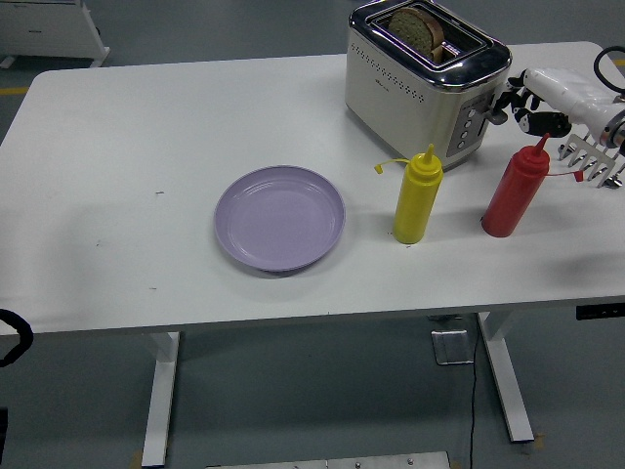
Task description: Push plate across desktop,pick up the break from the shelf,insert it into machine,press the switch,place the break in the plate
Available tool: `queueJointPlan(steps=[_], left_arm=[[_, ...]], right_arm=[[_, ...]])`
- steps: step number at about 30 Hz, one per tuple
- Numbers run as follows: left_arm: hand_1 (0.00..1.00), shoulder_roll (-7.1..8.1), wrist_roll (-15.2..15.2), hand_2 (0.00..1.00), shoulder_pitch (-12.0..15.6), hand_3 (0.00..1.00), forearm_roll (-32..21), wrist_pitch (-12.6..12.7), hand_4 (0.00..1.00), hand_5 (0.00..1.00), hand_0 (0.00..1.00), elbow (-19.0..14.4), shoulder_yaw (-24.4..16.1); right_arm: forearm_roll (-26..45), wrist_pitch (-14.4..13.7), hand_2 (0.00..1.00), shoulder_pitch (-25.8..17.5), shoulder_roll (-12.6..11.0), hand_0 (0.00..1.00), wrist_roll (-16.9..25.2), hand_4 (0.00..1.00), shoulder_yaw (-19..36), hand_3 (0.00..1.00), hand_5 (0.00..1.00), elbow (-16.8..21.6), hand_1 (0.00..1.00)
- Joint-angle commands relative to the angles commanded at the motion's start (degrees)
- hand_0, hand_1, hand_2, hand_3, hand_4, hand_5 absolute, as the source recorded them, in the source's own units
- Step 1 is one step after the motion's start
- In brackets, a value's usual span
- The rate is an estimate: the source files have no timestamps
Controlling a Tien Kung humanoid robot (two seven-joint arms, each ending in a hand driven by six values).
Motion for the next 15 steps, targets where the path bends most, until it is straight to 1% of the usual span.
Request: queueJointPlan(steps=[3,4,6,10,11,15], left_arm=[[0.882,0.01,0.0,0.905,-0.1,0.834,0.0,0.0,0.647,0.998,0.829,0.0,0.0],[0.882,0.02,0.0,0.905,-0.1,0.834,0.0,0.0,0.647,0.998,0.83,0.0,0.0],[0.882,0.03,0.0,0.905,-0.1,0.834,0.0,0.0,0.647,0.998,0.83,0.0,0.0],[0.882,0.05,0.0,0.905,-0.1,0.834,0.0,0.0,0.647,0.998,0.83,0.0,0.0],[0.882,0.06,0.0,0.906,-0.1,0.834,0.0,0.0,0.647,0.998,0.829,0.0,-0.1],[0.882,0.06,0.0,0.906,-0.1,0.834,0.0,0.0,0.647,0.998,0.829,0.0,0.0]], right_arm=[[0.2,0.2,0.572,-0.5,-0.5,0.458,-1.0,0.072,2.6,0.521,0.002,0.6,0.514],[0.2,0.2,0.592,-0.5,-0.6,0.433,-1.2,0.231,2.8,0.567,0.114,0.6,0.527],[0.8,0.4,0.592,-0.8,-0.8,0.433,-2.1,0.231,3.9,0.567,0.114,0.8,0.527],[4.3,1.7,0.592,-1.6,-1.3,0.433,-6.0,0.231,6.8,0.567,0.114,1.3,0.527],[5.6,2.0,0.712,-1.8,-1.4,0.599,-7.2,0.463,7.6,0.784,0.251,1.5,0.646],[10.6,2.5,0.712,-2.3,-1.8,0.599,-10.3,0.463,9.4,0.784,0.251,2.3,0.646]])
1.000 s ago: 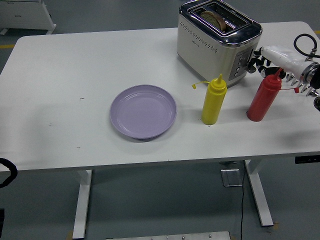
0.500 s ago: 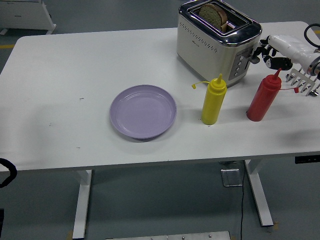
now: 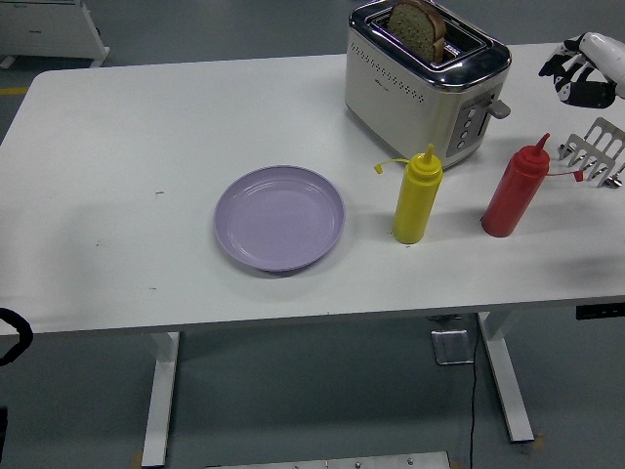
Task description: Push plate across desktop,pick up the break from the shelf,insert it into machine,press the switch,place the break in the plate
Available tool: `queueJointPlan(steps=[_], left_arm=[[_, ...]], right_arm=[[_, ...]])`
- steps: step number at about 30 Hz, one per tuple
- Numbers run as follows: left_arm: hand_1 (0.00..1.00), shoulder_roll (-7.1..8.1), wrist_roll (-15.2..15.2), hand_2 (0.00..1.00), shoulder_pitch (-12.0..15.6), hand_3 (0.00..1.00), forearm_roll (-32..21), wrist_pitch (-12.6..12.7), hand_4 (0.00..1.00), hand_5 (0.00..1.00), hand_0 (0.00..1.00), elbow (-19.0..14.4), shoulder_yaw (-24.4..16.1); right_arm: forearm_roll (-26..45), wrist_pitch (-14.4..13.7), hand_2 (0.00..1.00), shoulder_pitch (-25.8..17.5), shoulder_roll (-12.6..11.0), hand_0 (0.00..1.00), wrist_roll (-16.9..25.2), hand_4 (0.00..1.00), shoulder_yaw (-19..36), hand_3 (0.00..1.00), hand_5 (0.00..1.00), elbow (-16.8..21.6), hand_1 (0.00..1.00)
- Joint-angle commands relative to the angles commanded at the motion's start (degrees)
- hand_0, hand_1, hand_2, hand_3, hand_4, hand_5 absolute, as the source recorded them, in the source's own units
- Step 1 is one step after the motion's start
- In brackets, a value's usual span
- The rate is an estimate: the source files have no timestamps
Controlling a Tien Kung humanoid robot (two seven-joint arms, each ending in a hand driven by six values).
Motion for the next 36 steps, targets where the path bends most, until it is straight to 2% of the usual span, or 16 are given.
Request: queueJointPlan(steps=[1,2,7,8,13,14,16,19,20,25,26,36], left_arm=[[0.882,0.0,0.0,0.906,0.0,0.834,0.0,0.0,0.647,0.998,0.829,0.0,0.0],[0.882,0.0,0.0,0.906,0.0,0.835,0.0,0.0,0.647,0.998,0.829,0.0,0.0],[0.882,-0.01,0.0,0.906,-0.1,0.835,0.0,0.0,0.647,0.998,0.829,0.0,0.1],[0.882,-0.01,0.0,0.905,0.0,0.834,0.0,0.0,0.647,0.998,0.829,0.0,0.1],[0.882,0.02,0.0,0.905,-0.1,0.834,0.0,0.0,0.647,0.998,0.829,0.0,0.0],[0.883,0.03,0.0,0.907,0.0,0.835,0.0,0.0,0.647,0.998,0.829,0.0,0.0],[0.883,0.04,0.0,0.907,0.0,0.835,0.0,0.0,0.647,0.998,0.829,0.0,-0.1],[0.883,0.05,0.0,0.907,0.0,0.835,0.0,0.0,0.647,0.998,0.829,0.0,-0.2],[0.882,0.06,0.0,0.906,0.0,0.835,0.0,0.0,0.647,0.998,0.829,0.0,-0.2],[0.882,0.04,0.0,0.906,0.0,0.835,0.0,0.0,0.647,0.998,0.829,0.0,-0.1],[0.881,0.03,0.0,0.907,0.0,0.835,0.0,0.0,0.647,0.998,0.828,0.0,0.0],[0.882,0.05,0.0,0.905,0.2,0.834,0.0,0.1,0.647,0.998,0.828,0.1,-0.1]], right_arm=[[1.2,0.0,0.712,-0.1,-0.1,0.599,-0.4,0.463,0.4,0.784,0.251,0.3,0.646],[2.3,-0.1,0.857,-0.2,-0.1,0.777,-0.7,0.652,0.7,0.929,0.365,0.6,0.77],[7.8,-0.5,0.857,-0.3,-0.3,0.777,-1.7,0.652,1.9,0.929,0.365,2.0,0.77],[8.4,-0.7,0.921,-0.3,-0.3,0.865,-1.8,0.708,2.1,0.997,0.389,2.3,0.841],[13.7,-2.2,0.921,0.1,0.0,0.865,-2.2,0.708,2.7,0.997,0.389,4.8,0.841],[14.9,-2.8,0.928,0.3,0.2,0.885,-2.2,0.741,2.6,0.997,0.396,5.5,0.856],[16.2,-3.6,0.928,0.8,0.5,0.885,-2.4,0.741,2.4,0.997,0.396,6.3,0.856],[17.9,-5.2,0.928,2.3,1.6,0.885,-3.1,0.741,1.6,0.997,0.396,7.4,0.856],[18.0,-5.7,0.917,3.2,2.2,0.889,-3.5,0.753,1.1,0.956,0.393,7.5,0.857],[16.9,-6.9,0.917,6.5,4.6,0.889,-5.3,0.753,-0.8,0.956,0.393,7.1,0.857],[16.0,-6.9,0.902,7.6,5.5,0.885,-6.2,0.779,-1.5,0.919,0.388,6.5,0.857],[11.2,-7.0,0.868,14.8,12.4,0.881,-10.0,0.785,-5.8,0.9,0.391,-0.7,0.841]])
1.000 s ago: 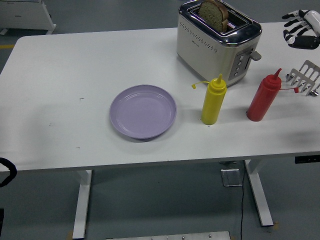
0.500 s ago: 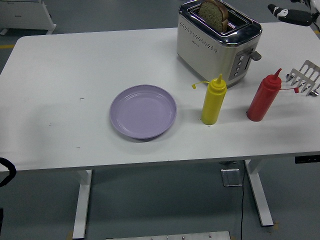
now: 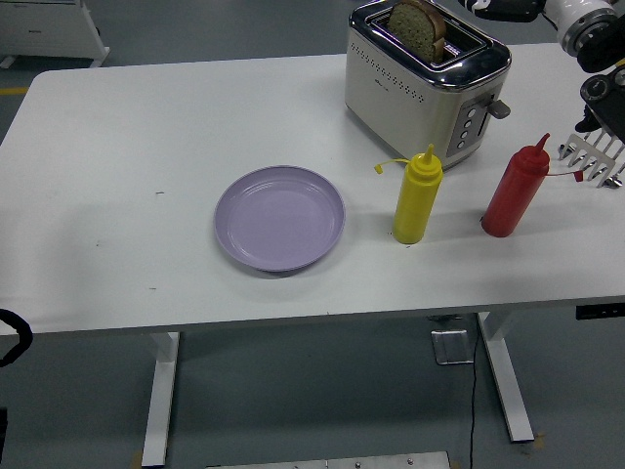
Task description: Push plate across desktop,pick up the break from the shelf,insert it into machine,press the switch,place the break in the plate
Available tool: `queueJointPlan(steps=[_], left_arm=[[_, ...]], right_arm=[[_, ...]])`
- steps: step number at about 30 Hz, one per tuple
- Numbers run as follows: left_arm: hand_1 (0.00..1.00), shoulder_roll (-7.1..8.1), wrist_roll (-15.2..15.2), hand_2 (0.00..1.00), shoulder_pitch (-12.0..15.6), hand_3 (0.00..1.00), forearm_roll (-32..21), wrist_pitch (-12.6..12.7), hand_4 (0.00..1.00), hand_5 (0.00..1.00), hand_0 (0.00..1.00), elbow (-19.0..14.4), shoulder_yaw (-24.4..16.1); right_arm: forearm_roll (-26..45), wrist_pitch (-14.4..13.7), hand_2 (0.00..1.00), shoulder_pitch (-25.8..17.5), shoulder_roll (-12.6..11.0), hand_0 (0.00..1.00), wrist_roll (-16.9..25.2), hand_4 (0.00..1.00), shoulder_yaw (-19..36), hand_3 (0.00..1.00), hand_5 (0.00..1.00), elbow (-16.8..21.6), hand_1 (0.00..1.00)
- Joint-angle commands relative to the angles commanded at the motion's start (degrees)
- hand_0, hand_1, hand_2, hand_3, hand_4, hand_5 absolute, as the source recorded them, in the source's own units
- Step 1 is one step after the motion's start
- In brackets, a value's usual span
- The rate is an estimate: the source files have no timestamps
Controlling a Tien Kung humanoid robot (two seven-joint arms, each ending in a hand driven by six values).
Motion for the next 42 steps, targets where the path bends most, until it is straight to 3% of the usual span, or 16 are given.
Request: queueJointPlan(steps=[2,10,19,25,26,31,32,37,38,42], left_arm=[[0.881,0.02,0.0,0.905,0.0,0.834,0.0,0.0,0.646,0.998,0.828,0.0,0.0],[0.88,0.07,0.0,0.905,0.2,0.835,0.0,0.0,0.645,0.998,0.828,0.1,0.2],[0.88,0.13,0.0,0.905,0.3,0.834,0.0,0.0,0.644,0.998,0.827,0.1,0.3],[0.88,0.18,0.0,0.905,0.2,0.835,0.0,0.0,0.644,0.998,0.827,0.2,0.4],[0.879,0.19,0.0,0.905,0.1,0.835,0.0,0.0,0.644,0.998,0.828,0.2,0.4],[0.879,0.21,0.0,0.905,0.0,0.835,0.0,0.0,0.644,0.998,0.828,0.2,0.3],[0.879,0.21,0.0,0.905,0.0,0.834,0.0,0.0,0.644,0.998,0.828,0.2,0.3],[0.879,0.21,0.0,0.905,-0.1,0.834,0.0,0.0,0.644,0.998,0.828,0.2,0.3],[0.879,0.2,0.0,0.905,-0.1,0.834,0.0,0.0,0.644,0.998,0.828,0.2,0.3],[0.879,0.18,0.0,0.905,-0.2,0.834,-0.1,0.0,0.644,0.998,0.828,0.2,0.4]], right_arm=[[-0.7,0.0,0.811,1.1,1.2,0.863,-0.4,0.788,-0.6,0.873,0.386,-1.5,0.806],[-4.7,0.7,0.789,5.7,6.5,0.841,-3.0,0.794,-3.4,0.86,0.383,-8.3,0.791],[-9.2,1.4,0.773,8.8,10.9,0.82,-6.0,0.802,-6.1,0.857,0.382,-14.4,0.782],[-13.4,0.6,0.771,10.4,13.2,0.816,-7.1,0.81,-6.9,0.855,0.389,-18.3,0.78],[-13.6,0.5,0.744,10.6,13.5,0.768,-7.2,0.821,-7.0,0.845,0.404,-18.7,0.754],[-15.6,-0.4,0.744,11.7,15.3,0.768,-8.4,0.821,-7.4,0.845,0.404,-21.7,0.754],[-15.8,-0.5,0.713,11.8,15.7,0.718,-8.6,0.822,-7.4,0.827,0.405,-22.3,0.724],[-16.2,-0.7,0.713,12.5,17.2,0.718,-8.9,0.822,-7.9,0.827,0.405,-24.5,0.724],[-16.3,-0.7,0.636,12.7,17.5,0.607,-9.0,0.818,-8.0,0.769,0.399,-25.1,0.644],[-17.4,-1.0,0.636,13.4,18.9,0.607,-9.3,0.818,-8.3,0.769,0.399,-27.0,0.644]])
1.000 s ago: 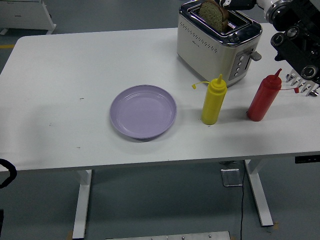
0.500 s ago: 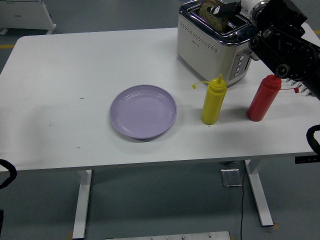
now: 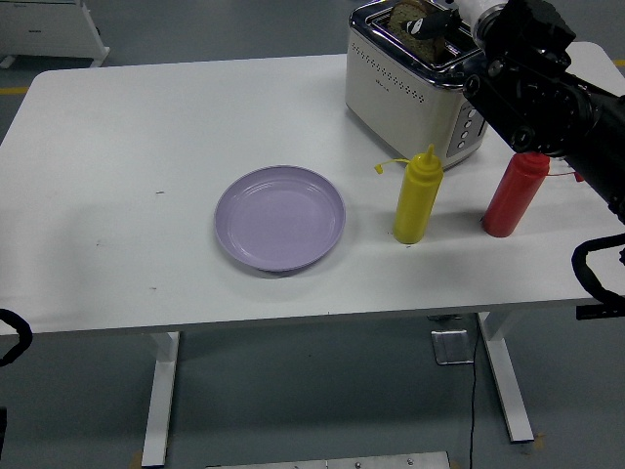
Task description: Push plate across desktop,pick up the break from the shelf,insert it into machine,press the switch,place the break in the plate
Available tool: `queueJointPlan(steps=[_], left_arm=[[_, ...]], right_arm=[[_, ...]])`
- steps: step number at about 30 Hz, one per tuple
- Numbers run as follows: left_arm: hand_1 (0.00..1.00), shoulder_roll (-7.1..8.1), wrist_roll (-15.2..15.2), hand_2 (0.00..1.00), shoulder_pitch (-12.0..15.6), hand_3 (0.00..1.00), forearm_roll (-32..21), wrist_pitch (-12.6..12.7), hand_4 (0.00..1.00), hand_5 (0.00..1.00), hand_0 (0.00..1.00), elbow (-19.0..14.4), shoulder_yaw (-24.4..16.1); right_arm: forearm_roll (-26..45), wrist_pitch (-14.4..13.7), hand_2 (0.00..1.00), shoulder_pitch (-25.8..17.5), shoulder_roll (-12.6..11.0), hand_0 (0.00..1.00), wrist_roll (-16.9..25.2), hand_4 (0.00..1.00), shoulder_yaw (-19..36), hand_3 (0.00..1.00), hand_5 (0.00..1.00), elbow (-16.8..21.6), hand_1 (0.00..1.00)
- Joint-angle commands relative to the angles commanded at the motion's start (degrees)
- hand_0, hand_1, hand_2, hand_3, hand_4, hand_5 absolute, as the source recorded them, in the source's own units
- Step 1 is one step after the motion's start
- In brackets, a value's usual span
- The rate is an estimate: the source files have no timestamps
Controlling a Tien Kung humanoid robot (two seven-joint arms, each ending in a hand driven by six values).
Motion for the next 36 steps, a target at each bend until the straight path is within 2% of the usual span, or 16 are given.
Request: queueJointPlan(steps=[1,2,7,8,13,14,19,20,25,26,31,32,36], left_arm=[[0.879,-0.01,0.0,0.905,0.0,0.834,0.0,0.0,0.644,0.998,0.828,0.0,0.0],[0.878,-0.02,0.0,0.905,0.0,0.835,0.0,0.0,0.646,0.998,0.828,0.0,0.0],[0.878,-0.05,0.0,0.905,-0.1,0.835,0.0,0.0,0.646,0.998,0.828,0.0,0.1],[0.878,-0.05,0.0,0.905,-0.2,0.835,0.0,0.0,0.645,0.998,0.83,0.0,0.0],[0.878,-0.07,0.0,0.905,-0.3,0.835,0.0,0.0,0.645,0.998,0.83,0.0,0.0],[0.878,-0.07,0.0,0.905,-0.3,0.835,0.0,0.0,0.647,0.998,0.83,0.0,0.0],[0.878,-0.07,-0.1,0.905,-0.3,0.835,0.0,0.0,0.647,0.998,0.83,0.0,-0.1],[0.877,-0.07,-0.1,0.905,-0.3,0.835,0.0,0.0,0.647,0.998,0.831,0.0,-0.1],[0.877,-0.09,-0.1,0.905,-0.4,0.835,0.0,0.0,0.647,0.998,0.831,0.0,-0.1],[0.878,-0.09,-0.1,0.905,-0.4,0.835,0.0,0.0,0.648,0.998,0.831,0.0,-0.1],[0.878,-0.11,-0.1,0.905,-0.5,0.835,0.0,0.0,0.648,0.998,0.831,0.0,-0.1],[0.876,-0.11,-0.1,0.905,-0.5,0.835,0.0,0.0,0.648,0.998,0.831,0.0,-0.1],[0.876,-0.12,-0.1,0.905,-0.6,0.835,0.0,0.0,0.648,0.998,0.831,0.0,-0.2]], right_arm=[[-0.4,-0.1,0.636,0.1,0.3,0.607,-0.1,0.818,0.0,0.769,0.399,-0.5,0.644],[-0.7,-0.2,0.604,0.2,0.6,0.553,-0.1,0.816,0.0,0.747,0.395,-0.9,0.597],[-1.3,-0.6,0.604,0.5,1.4,0.553,-0.5,0.816,-0.3,0.747,0.395,-2.3,0.597],[-1.2,-0.7,0.56,0.5,1.5,0.469,-0.6,0.784,-0.3,0.698,0.351,-2.5,0.54],[-0.6,-1.2,0.56,0.5,1.8,0.469,-0.7,0.784,-0.8,0.698,0.351,-3.0,0.54],[-0.4,-1.3,0.512,0.5,1.9,0.41,-0.6,0.738,-1.0,0.658,0.293,-3.1,0.483],[0.1,-1.7,0.512,0.4,2.2,0.41,-0.4,0.738,-1.8,0.658,0.293,-3.5,0.483],[0.1,-1.8,0.497,0.4,2.3,0.384,-0.4,0.705,-2.0,0.637,0.236,-3.5,0.459],[0.6,-2.8,0.497,0.3,2.8,0.384,0.8,0.705,-3.0,0.637,0.236,-3.9,0.459],[0.6,-3.0,0.473,0.3,2.8,0.352,0.9,0.639,-3.2,0.586,0.174,-3.9,0.422],[0.8,-4.3,0.473,0.1,2.8,0.352,2.2,0.639,-4.0,0.586,0.174,-4.4,0.422],[0.8,-4.6,0.466,0.1,2.8,0.311,2.5,0.556,-4.2,0.533,0.105,-4.4,0.393],[0.7,-5.9,0.466,-0.1,2.8,0.311,3.4,0.556,-4.6,0.533,0.105,-4.7,0.393]])
